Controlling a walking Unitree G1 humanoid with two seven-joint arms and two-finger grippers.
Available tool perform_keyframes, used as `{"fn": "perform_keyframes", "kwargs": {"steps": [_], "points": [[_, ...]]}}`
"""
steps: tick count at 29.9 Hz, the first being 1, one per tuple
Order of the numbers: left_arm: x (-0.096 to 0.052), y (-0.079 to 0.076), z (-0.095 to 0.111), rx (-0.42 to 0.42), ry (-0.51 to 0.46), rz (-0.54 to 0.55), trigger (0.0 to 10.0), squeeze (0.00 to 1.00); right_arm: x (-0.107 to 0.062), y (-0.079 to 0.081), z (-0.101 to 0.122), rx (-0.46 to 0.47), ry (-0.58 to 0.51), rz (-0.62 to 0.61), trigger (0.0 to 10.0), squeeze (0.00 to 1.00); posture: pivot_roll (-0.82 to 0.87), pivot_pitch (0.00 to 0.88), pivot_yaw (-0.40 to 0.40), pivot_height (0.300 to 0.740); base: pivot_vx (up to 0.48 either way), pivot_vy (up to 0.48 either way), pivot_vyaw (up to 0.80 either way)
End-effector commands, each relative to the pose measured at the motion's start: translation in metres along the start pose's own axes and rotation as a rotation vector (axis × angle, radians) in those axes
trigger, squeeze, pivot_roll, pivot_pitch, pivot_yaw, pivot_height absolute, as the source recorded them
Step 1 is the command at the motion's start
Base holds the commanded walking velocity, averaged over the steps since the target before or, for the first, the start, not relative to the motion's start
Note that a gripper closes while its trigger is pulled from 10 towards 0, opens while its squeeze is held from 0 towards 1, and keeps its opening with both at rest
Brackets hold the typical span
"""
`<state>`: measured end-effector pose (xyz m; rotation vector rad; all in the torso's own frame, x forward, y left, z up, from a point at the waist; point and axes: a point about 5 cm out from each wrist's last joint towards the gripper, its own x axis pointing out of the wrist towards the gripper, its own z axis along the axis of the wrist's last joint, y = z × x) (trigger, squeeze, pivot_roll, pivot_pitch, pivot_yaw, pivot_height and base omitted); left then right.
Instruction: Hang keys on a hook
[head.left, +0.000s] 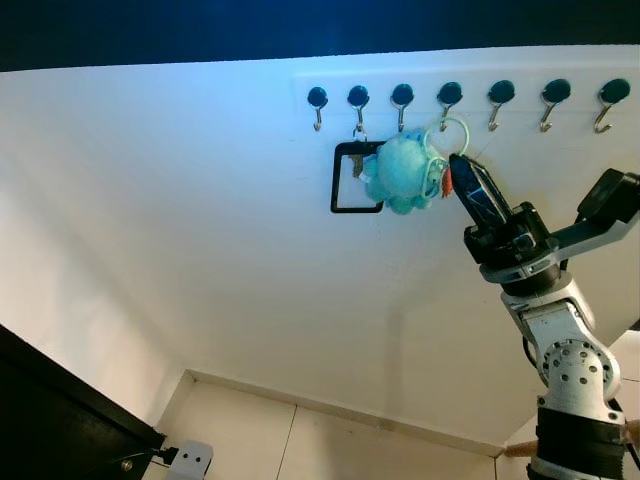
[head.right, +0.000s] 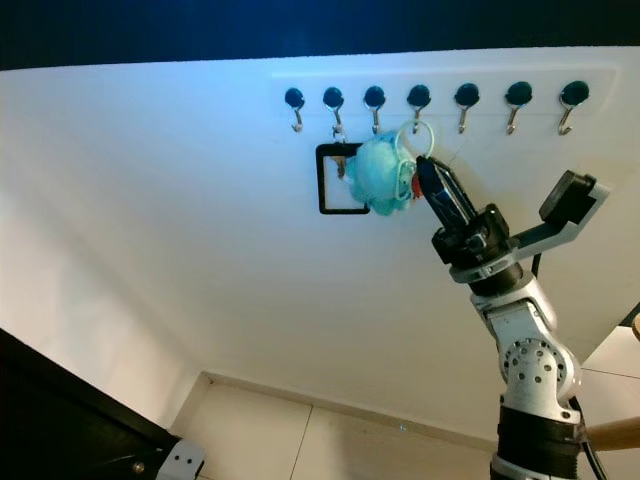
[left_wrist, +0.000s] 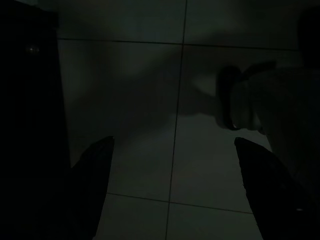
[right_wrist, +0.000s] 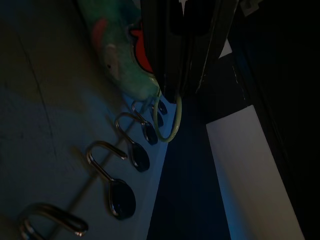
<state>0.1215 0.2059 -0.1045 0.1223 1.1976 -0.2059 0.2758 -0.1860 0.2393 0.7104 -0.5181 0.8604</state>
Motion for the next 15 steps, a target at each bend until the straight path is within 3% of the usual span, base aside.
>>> {"fn": "perform_keyframes", "kwargs": {"steps": [1,4,5,7,8,10,11,12,14,15], "points": [[-0.001,0.004,-0.001,-0.037,-0.009,0.023,10.0,0.0,0.002,0.001,-0.004,0.026,-0.003,0.004,10.0,0.0,-0.15,0.061,0.124,0.74,0.0,0.0,0.0],[-0.003,0.014,0.004,-0.147,-0.06,0.057,10.0,0.0,0.002,0.001,-0.004,0.033,0.001,0.009,10.0,0.0,-0.15,0.061,0.123,0.74,0.0,0.0,0.0],[-0.003,0.014,0.004,-0.147,-0.06,0.057,10.0,0.0,0.002,0.001,-0.004,0.033,0.001,0.009,10.0,0.0,-0.15,0.061,0.123,0.74,0.0,0.0,0.0],[-0.007,0.028,0.013,-0.289,-0.155,0.098,10.0,0.0,0.002,0.002,-0.004,0.036,0.003,0.01,10.0,0.0,-0.15,0.062,0.123,0.74,0.0,0.0,0.0],[-0.007,0.028,0.013,-0.289,-0.155,0.098,10.0,0.0,0.002,0.002,-0.004,0.036,0.003,0.01,10.0,0.0,-0.15,0.062,0.123,0.74,0.0,0.0,0.0],[-0.018,0.056,0.028,-0.453,-0.319,0.14,10.0,0.0,0.002,0.001,-0.005,0.03,0.011,0.004,10.0,0.0,-0.15,0.063,0.123,0.74,0.0,0.0,0.0],[-0.018,0.056,0.028,-0.453,-0.319,0.14,10.0,0.0,0.002,0.001,-0.005,0.03,0.011,0.004,10.0,0.0,-0.15,0.063,0.123,0.74,0.0,0.0,0.0],[-0.027,0.075,0.036,-0.52,-0.426,0.154,10.0,0.0,0.002,0.001,-0.005,0.03,0.015,0.002,10.0,0.0,-0.15,0.063,0.123,0.74,0.0,0.0,0.0],[-0.03,0.079,0.038,-0.525,-0.448,0.155,10.0,0.0,0.002,0.001,-0.005,0.03,0.016,0.002,10.0,0.0,-0.15,0.063,0.123,0.74,0.0,0.0,0.0],[-0.037,0.091,0.038,-0.528,-0.491,0.159,10.0,0.0,0.002,0.001,-0.006,0.032,0.019,0.001,10.0,0.0,-0.14,0.066,0.114,0.74,0.0,0.0,0.0]]}}
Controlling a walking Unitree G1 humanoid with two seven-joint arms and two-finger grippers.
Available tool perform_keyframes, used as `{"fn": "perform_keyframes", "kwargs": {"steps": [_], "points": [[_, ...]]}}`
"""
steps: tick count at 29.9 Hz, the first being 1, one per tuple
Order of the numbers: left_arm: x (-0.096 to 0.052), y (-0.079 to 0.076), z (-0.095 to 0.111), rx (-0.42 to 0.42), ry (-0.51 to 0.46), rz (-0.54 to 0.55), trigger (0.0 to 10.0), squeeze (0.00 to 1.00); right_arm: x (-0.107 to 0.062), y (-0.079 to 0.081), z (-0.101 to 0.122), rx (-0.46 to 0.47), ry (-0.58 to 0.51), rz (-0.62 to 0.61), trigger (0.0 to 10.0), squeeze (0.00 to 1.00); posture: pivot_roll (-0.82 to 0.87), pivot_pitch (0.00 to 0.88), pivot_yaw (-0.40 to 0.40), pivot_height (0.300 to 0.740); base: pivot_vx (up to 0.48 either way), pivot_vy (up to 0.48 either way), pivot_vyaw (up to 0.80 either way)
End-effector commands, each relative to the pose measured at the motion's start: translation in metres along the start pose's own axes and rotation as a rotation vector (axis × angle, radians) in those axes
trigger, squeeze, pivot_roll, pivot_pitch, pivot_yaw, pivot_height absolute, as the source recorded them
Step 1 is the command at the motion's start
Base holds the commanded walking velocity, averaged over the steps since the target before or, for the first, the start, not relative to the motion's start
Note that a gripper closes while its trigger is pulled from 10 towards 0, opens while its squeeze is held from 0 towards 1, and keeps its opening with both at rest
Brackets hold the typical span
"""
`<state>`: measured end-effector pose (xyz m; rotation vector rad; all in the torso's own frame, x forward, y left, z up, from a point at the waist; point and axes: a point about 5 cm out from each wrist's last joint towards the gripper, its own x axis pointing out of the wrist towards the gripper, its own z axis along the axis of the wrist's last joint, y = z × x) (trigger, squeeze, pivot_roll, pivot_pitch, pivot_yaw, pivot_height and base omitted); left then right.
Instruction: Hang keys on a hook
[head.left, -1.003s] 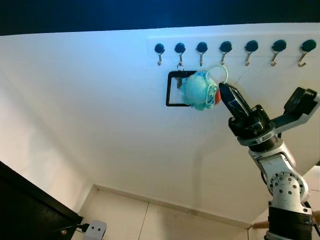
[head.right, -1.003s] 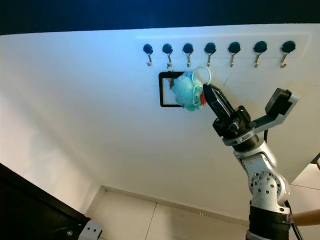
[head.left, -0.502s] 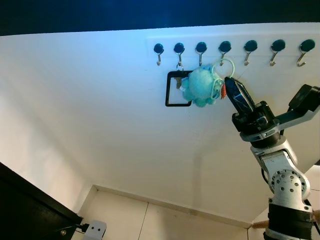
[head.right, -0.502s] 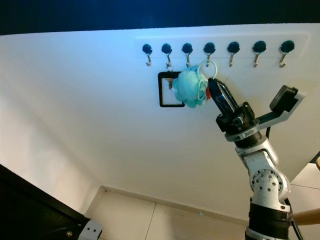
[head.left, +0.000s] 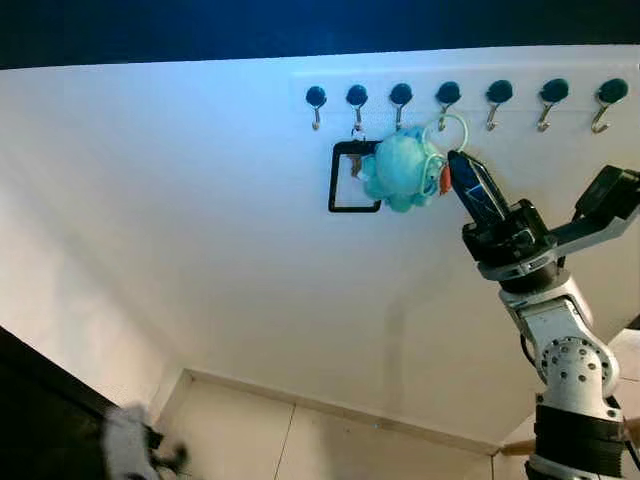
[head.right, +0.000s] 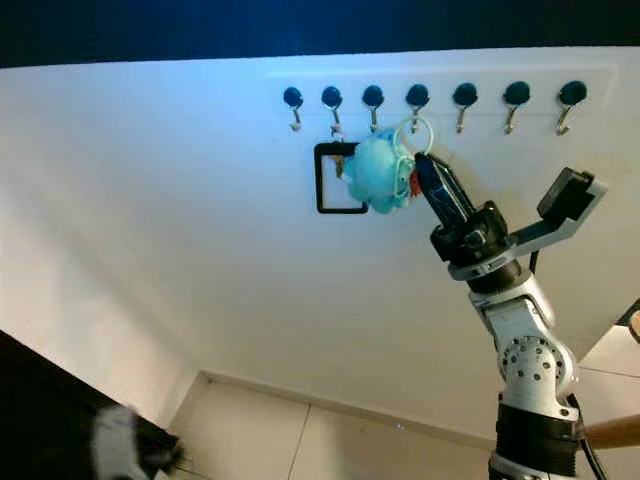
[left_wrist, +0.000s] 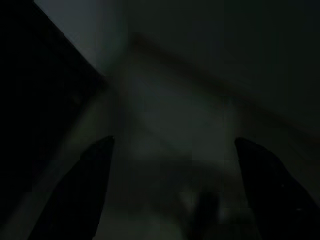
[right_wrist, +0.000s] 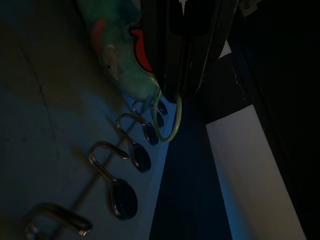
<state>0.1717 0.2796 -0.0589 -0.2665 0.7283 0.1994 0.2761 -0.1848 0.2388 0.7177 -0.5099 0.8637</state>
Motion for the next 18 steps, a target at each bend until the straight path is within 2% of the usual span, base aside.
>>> {"fn": "perform_keyframes", "kwargs": {"steps": [1,2,5,10,12,13,16,18], "points": [[-0.009,0.022,0.008,-0.03,-0.052,0.005,10.0,0.0,0.001,0.0,-0.005,0.023,0.018,0.001,10.0,0.0,-0.14,0.068,0.114,0.74,0.0,0.0,0.0],[-0.009,0.022,0.008,-0.03,-0.052,0.005,10.0,0.0,0.001,0.0,-0.005,0.023,0.018,0.001,10.0,0.0,-0.14,0.068,0.114,0.74,0.0,0.0,0.0],[-0.019,0.044,0.029,-0.03,-0.144,-0.029,10.0,0.0,0.001,-0.001,-0.005,0.024,0.022,-0.001,10.0,0.0,-0.13,0.07,0.114,0.74,0.0,0.0,0.0],[-0.031,0.057,0.069,-0.015,-0.322,-0.173,10.0,0.0,0.001,-0.001,-0.005,0.026,0.022,-0.002,10.0,0.0,-0.12,0.071,0.111,0.74,0.0,0.0,0.0],[-0.035,0.058,0.083,-0.019,-0.379,-0.258,10.0,0.0,0.001,-0.001,-0.006,0.028,0.023,-0.003,10.0,0.0,-0.12,0.07,0.109,0.74,0.0,0.0,0.0],[-0.035,0.058,0.083,-0.019,-0.379,-0.258,10.0,0.0,0.001,-0.001,-0.006,0.028,0.023,-0.003,10.0,0.0,-0.12,0.07,0.109,0.74,0.0,0.0,0.0],[-0.042,0.051,0.104,0.04,-0.427,-0.486,10.0,0.0,0.002,-0.002,-0.006,0.033,0.026,0.0,10.0,0.0,-0.12,0.07,0.106,0.74,0.0,0.0,0.0],[-0.045,0.046,0.111,0.08,-0.432,-0.575,10.0,0.0,0.002,-0.002,-0.007,0.034,0.028,0.002,10.0,0.0,-0.12,0.069,0.104,0.74,0.0,0.0,0.0]]}}
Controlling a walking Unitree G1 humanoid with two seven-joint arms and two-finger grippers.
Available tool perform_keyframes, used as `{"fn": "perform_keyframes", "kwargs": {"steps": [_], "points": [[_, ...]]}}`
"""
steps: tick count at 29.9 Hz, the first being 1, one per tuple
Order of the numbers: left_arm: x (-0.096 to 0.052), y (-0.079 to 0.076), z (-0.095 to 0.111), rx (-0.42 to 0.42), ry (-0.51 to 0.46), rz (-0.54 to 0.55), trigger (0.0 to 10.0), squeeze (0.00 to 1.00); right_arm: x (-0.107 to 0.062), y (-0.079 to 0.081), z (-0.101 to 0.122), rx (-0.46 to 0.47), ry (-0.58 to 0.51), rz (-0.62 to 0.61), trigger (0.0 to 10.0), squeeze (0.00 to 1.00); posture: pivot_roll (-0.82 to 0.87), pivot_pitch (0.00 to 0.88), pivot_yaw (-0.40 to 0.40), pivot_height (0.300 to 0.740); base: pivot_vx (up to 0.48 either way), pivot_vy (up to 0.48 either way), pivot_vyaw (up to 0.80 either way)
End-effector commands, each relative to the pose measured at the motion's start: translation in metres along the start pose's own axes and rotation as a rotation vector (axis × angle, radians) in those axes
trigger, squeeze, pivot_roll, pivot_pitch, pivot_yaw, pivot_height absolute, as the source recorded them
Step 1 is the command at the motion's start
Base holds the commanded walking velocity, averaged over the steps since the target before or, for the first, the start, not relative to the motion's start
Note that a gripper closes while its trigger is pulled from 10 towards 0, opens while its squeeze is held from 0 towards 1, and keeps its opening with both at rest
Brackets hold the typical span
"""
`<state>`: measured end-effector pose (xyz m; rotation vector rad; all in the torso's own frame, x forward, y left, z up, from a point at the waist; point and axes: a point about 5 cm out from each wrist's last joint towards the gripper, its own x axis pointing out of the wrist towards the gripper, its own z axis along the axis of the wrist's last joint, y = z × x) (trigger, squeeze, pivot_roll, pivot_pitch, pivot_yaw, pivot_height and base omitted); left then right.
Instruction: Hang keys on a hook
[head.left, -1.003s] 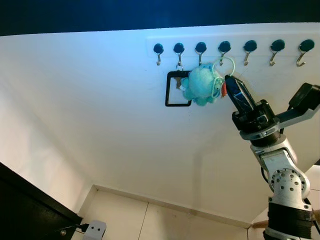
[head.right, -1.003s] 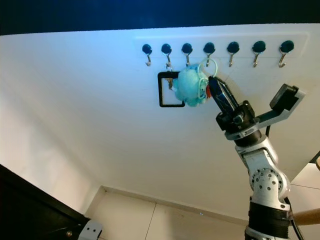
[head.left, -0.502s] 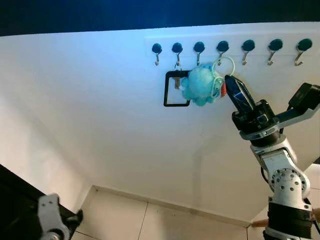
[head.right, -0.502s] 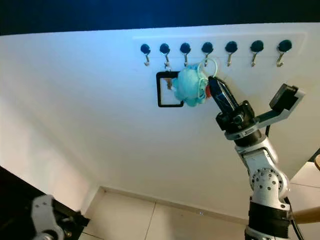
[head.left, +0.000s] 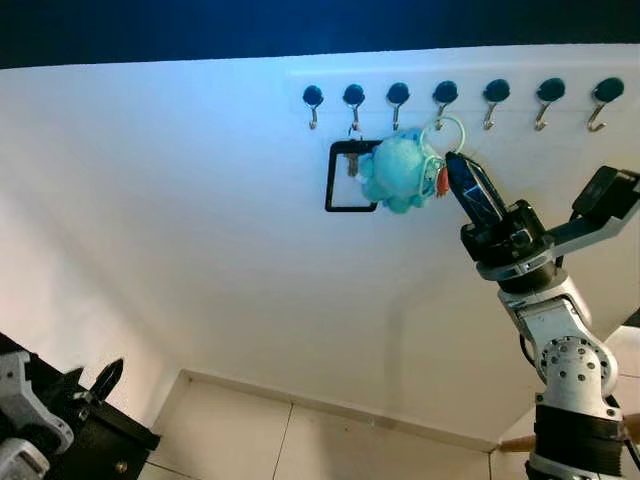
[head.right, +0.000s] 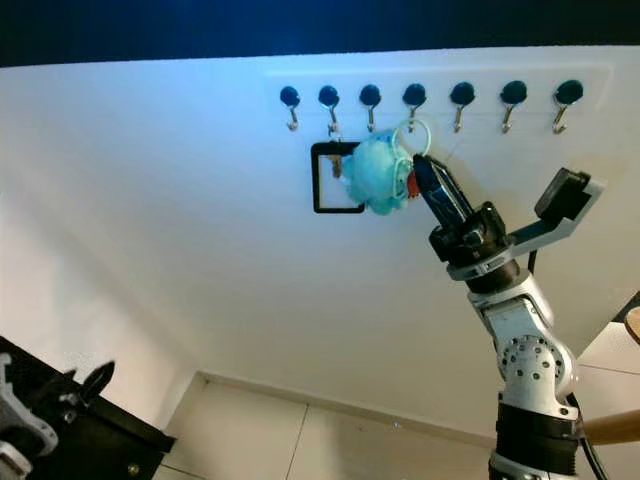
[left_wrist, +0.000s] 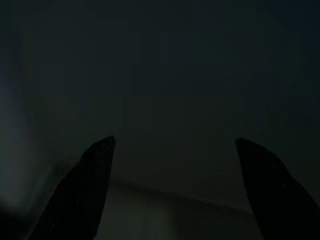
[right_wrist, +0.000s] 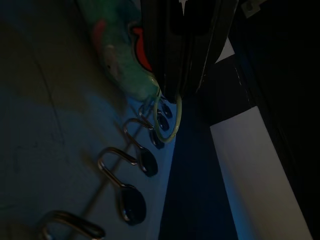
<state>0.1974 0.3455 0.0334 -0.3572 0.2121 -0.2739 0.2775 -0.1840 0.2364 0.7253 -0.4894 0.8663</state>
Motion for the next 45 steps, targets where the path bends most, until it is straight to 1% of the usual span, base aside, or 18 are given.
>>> {"fn": "perform_keyframes", "kwargs": {"steps": [1,4,6,9,11,12,14,15,17,19,21,23,27,28,30,36,42,45], "points": [[-0.003,0.001,0.016,0.045,0.009,-0.099,10.0,0.0,0.002,0.0,-0.004,0.021,0.016,0.011,10.0,0.0,-0.12,0.07,0.103,0.74,0.0,0.0,0.0],[0.002,-0.007,0.028,0.088,0.003,-0.237,10.0,0.0,0.003,0.0,-0.004,0.022,0.021,0.014,10.0,0.0,-0.12,0.07,0.103,0.74,0.0,0.0,0.0],[0.004,-0.009,0.037,0.129,-0.012,-0.279,10.0,0.0,0.003,0.0,-0.005,0.026,0.022,0.018,10.0,0.0,-0.12,0.071,0.102,0.74,0.0,0.0,0.0],[0.007,-0.013,0.052,0.146,-0.082,-0.337,10.0,0.0,0.003,0.0,-0.006,0.027,0.03,0.02,10.0,0.0,-0.12,0.069,0.102,0.74,0.0,0.0,0.0],[0.007,-0.019,0.063,0.156,-0.104,-0.424,10.0,0.0,0.003,0.001,-0.007,0.029,0.032,0.023,10.0,0.0,-0.12,0.069,0.101,0.74,0.0,0.0,0.0],[0.007,-0.019,0.063,0.156,-0.104,-0.424,10.0,0.0,0.003,0.001,-0.007,0.029,0.032,0.023,10.0,0.0,-0.12,0.069,0.101,0.74,0.0,0.0,0.0],[0.006,-0.026,0.076,0.18,-0.124,-0.511,10.0,0.0,0.004,0.001,-0.007,0.032,0.034,0.027,10.0,0.0,-0.12,0.066,0.098,0.74,0.0,0.0,0.0],[0.006,-0.026,0.076,0.18,-0.124,-0.511,10.0,0.0,0.004,0.001,-0.007,0.032,0.034,0.027,10.0,0.0,-0.12,0.066,0.098,0.74,0.0,0.0,0.0],[0.003,-0.028,0.088,0.197,-0.145,-0.562,10.0,0.0,0.004,0.0,-0.007,0.038,0.038,0.034,10.0,0.0,-0.12,0.058,0.093,0.74,0.0,0.0,0.0],[0.003,-0.028,0.088,0.197,-0.145,-0.562,10.0,0.0,0.004,0.0,-0.007,0.038,0.038,0.034,10.0,0.0,-0.12,0.058,0.093,0.74,0.0,0.0,0.0],[-0.001,-0.03,0.092,0.198,-0.151,-0.588,10.0,0.0,0.004,0.002,-0.009,0.04,0.065,0.058,10.0,0.0,-0.12,0.056,0.091,0.74,0.0,0.0,0.0],[-0.003,-0.031,0.092,0.193,-0.154,-0.605,10.0,0.0,0.001,0.006,-0.013,0.04,0.106,0.086,10.0,0.0,-0.12,0.053,0.089,0.74,0.0,0.0,0.0],[-0.005,-0.033,0.092,0.176,-0.162,-0.62,10.0,0.0,-0.002,0.009,-0.015,0.053,0.137,0.117,10.0,0.0,-0.12,0.052,0.084,0.74,0.0,0.0,0.0],[-0.007,-0.034,0.092,0.166,-0.165,-0.629,10.0,0.0,-0.005,0.012,-0.017,0.055,0.161,0.136,10.0,0.0,-0.12,0.052,0.084,0.74,0.0,0.0,0.0],[-0.007,-0.035,0.09,0.159,-0.153,-0.639,10.0,0.0,-0.007,0.014,-0.017,0.061,0.177,0.161,10.0,0.0,-0.12,0.049,0.084,0.74,0.0,0.0,0.0],[-0.008,-0.036,0.09,0.152,-0.147,-0.654,10.0,0.0,-0.008,0.016,-0.014,0.069,0.166,0.184,10.0,0.0,-0.12,0.048,0.084,0.74,0.0,0.0,0.0],[-0.009,-0.042,0.096,0.161,-0.166,-0.696,10.0,0.0,-0.007,0.018,-0.014,0.07,0.161,0.197,10.0,0.0,-0.12,0.048,0.087,0.74,0.0,0.0,0.0],[-0.01,-0.045,0.101,0.176,-0.181,-0.719,10.0,0.0,-0.007,0.02,-0.014,0.094,0.15,0.214,10.0,0.0,-0.12,0.051,0.088,0.74,0.0,0.0,0.0]]}}
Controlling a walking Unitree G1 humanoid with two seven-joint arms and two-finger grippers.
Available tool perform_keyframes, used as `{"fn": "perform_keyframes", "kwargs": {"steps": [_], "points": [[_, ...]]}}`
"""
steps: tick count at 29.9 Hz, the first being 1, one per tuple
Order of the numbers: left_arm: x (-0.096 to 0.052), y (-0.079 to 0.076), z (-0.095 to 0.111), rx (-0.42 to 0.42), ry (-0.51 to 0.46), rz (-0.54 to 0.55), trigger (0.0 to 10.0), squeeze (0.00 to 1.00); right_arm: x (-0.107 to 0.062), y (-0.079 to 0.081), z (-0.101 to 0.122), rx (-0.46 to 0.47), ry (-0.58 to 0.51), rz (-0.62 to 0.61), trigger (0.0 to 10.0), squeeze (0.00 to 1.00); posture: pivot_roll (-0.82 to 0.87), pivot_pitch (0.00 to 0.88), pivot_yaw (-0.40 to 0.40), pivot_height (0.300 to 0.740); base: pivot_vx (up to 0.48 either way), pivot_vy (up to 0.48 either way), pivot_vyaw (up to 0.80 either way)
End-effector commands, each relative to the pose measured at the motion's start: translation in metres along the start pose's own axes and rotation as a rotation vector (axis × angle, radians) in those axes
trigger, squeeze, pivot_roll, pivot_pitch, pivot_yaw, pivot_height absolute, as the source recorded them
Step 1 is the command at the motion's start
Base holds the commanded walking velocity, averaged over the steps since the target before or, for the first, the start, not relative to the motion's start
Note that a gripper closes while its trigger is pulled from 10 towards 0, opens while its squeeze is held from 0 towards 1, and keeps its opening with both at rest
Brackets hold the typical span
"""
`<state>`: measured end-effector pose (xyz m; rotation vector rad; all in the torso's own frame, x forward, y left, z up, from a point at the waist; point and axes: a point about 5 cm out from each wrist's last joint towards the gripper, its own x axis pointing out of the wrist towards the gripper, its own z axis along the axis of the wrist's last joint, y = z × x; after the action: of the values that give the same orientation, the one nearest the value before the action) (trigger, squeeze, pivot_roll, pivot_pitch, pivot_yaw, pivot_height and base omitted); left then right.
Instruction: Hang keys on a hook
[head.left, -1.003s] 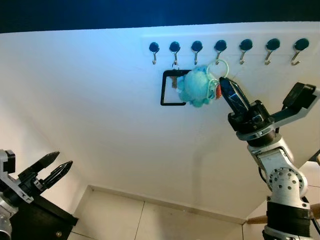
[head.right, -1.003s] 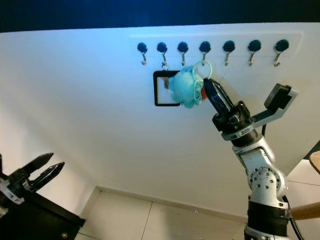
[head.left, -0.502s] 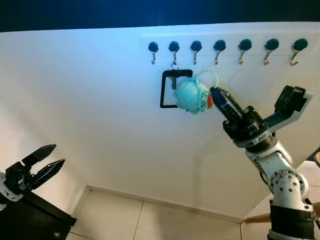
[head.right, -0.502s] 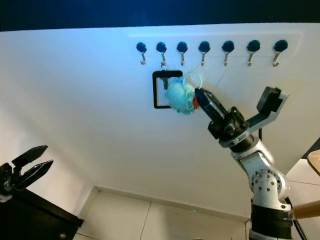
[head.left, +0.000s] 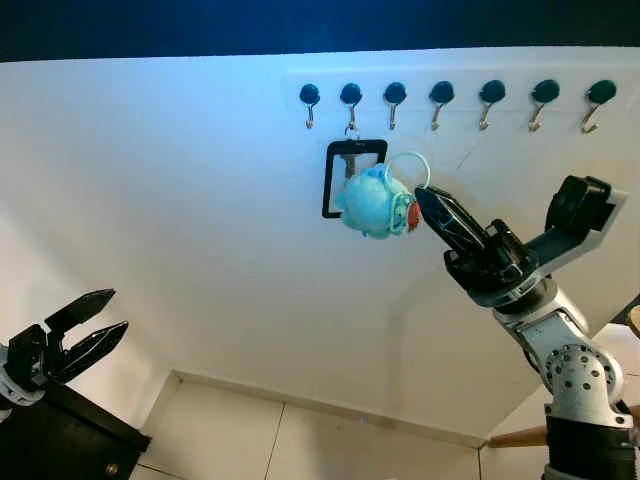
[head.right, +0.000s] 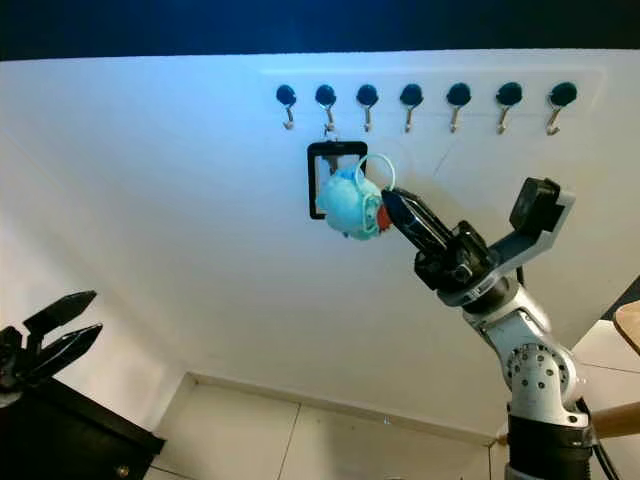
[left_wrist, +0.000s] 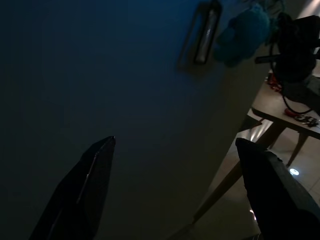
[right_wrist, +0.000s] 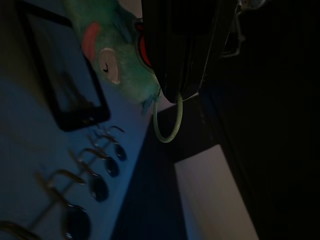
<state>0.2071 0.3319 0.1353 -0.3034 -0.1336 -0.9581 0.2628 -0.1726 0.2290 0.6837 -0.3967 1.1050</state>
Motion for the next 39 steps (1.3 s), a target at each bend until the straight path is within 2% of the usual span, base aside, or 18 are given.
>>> {"fn": "perform_keyframes", "kwargs": {"steps": [1,8,14,17,18,20,23,34,39], "points": [[-0.006,-0.001,0.011,0.026,0.019,0.0,10.0,0.0,0.002,0.005,-0.002,0.019,0.001,0.033,10.0,0.0,-0.12,0.051,0.088,0.74,0.0,0.0,0.0],[-0.004,-0.004,0.014,0.019,0.021,-0.029,10.0,0.0,0.002,0.007,-0.001,0.042,-0.023,0.056,10.0,0.0,-0.12,0.053,0.088,0.74,0.0,0.0,0.0],[-0.003,-0.012,0.021,-0.004,-0.017,-0.072,10.0,0.0,0.0,0.005,0.003,0.046,-0.048,0.05,10.0,0.0,-0.12,0.054,0.087,0.74,0.0,0.0,0.0],[0.0,-0.017,0.021,-0.008,-0.031,-0.103,10.0,0.0,0.0,0.003,0.004,0.044,-0.052,0.031,10.0,0.0,-0.12,0.056,0.083,0.74,0.0,0.0,0.0],[0.002,-0.02,0.027,-0.002,-0.083,-0.129,10.0,0.0,-0.001,0.002,0.004,0.045,-0.052,0.024,10.0,0.0,-0.12,0.057,0.08,0.74,0.0,0.0,0.0],[0.005,-0.024,0.032,0.005,-0.119,-0.16,10.0,0.0,-0.001,0.001,0.004,0.047,-0.052,0.02,10.0,0.0,-0.12,0.057,0.08,0.74,0.0,0.0,0.0],[0.014,-0.032,0.032,0.005,-0.112,-0.22,10.0,0.0,-0.001,0.0,0.005,0.049,-0.053,0.015,10.0,0.0,-0.12,0.057,0.077,0.74,0.0,0.0,0.0],[0.018,-0.034,0.033,0.0,-0.131,-0.245,10.0,0.0,0.002,0.001,0.002,0.066,-0.034,0.029,10.0,0.0,-0.12,0.056,0.075,0.74,0.0,0.0,0.0],[0.02,-0.034,0.033,-0.002,-0.15,-0.253,10.0,0.0,0.007,0.001,0.007,0.068,-0.085,0.037,10.0,0.0,-0.12,0.056,0.077,0.74,0.0,0.0,0.0]]}}
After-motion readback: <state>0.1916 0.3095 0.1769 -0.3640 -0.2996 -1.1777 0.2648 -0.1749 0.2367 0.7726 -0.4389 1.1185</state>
